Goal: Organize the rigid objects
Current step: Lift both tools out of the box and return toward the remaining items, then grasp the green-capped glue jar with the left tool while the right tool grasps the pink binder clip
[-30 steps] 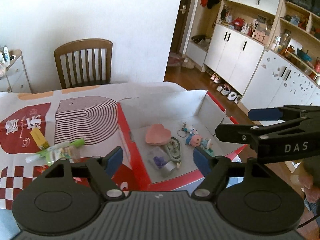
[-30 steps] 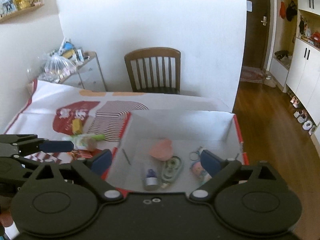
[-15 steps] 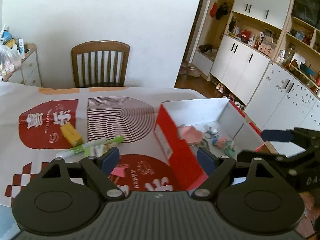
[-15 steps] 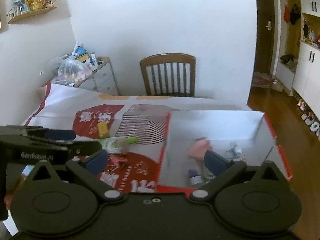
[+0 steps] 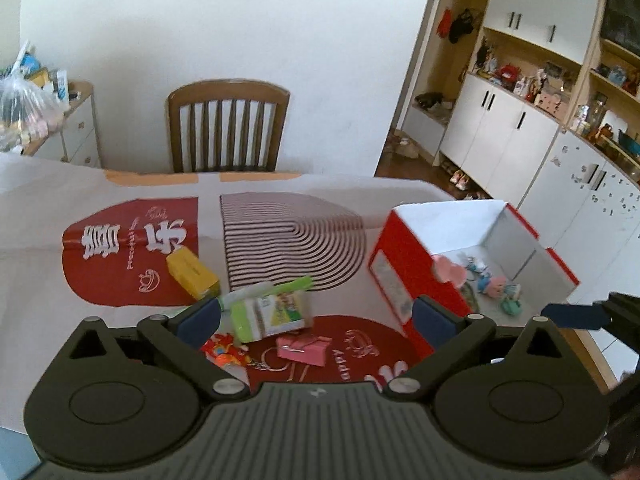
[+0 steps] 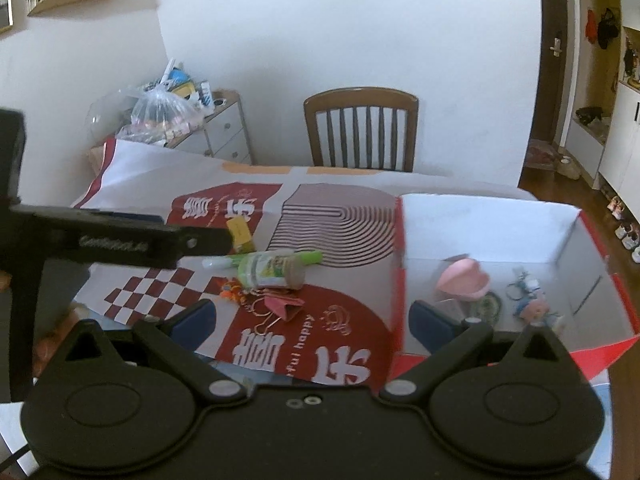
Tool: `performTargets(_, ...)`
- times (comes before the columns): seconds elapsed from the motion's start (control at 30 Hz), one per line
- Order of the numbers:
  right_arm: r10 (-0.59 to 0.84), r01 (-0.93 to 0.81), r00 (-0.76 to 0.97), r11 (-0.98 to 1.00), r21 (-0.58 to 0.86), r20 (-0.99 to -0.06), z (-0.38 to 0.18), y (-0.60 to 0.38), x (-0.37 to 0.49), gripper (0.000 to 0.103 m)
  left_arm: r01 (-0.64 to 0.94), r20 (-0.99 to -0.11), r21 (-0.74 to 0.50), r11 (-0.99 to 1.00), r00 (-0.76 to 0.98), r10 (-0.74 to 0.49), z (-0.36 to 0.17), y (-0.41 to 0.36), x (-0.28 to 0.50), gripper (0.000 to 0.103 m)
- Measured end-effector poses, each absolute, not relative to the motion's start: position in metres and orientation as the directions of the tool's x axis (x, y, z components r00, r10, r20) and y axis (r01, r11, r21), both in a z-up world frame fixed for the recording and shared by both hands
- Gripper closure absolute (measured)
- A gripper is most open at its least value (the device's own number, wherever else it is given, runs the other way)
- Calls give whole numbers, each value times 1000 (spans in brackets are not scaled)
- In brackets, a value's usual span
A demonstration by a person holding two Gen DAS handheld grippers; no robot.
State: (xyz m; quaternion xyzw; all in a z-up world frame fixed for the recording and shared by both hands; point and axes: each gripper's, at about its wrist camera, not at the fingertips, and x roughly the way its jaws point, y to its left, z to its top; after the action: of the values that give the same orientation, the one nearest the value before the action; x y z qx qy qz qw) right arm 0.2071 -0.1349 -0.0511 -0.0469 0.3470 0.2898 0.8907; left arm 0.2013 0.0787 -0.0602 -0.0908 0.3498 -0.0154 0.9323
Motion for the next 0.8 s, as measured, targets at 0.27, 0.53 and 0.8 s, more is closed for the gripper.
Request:
performTargets(0.27,482,-574,570,813,97,-665,-79,-101,217,0,-62,-692,-176,982,717,-79,-81,103,239,0)
performTargets(0.53,457,-598,545,800,56,-703,-118,-69,245,3,-73,-749,-173,982,657,-83,-120,100,276,0)
performTargets(0.8,449,-637,501,770,36,-740,-149,-46,271,14,-89,-781,-149,985,622,-62,-150,96,302,0)
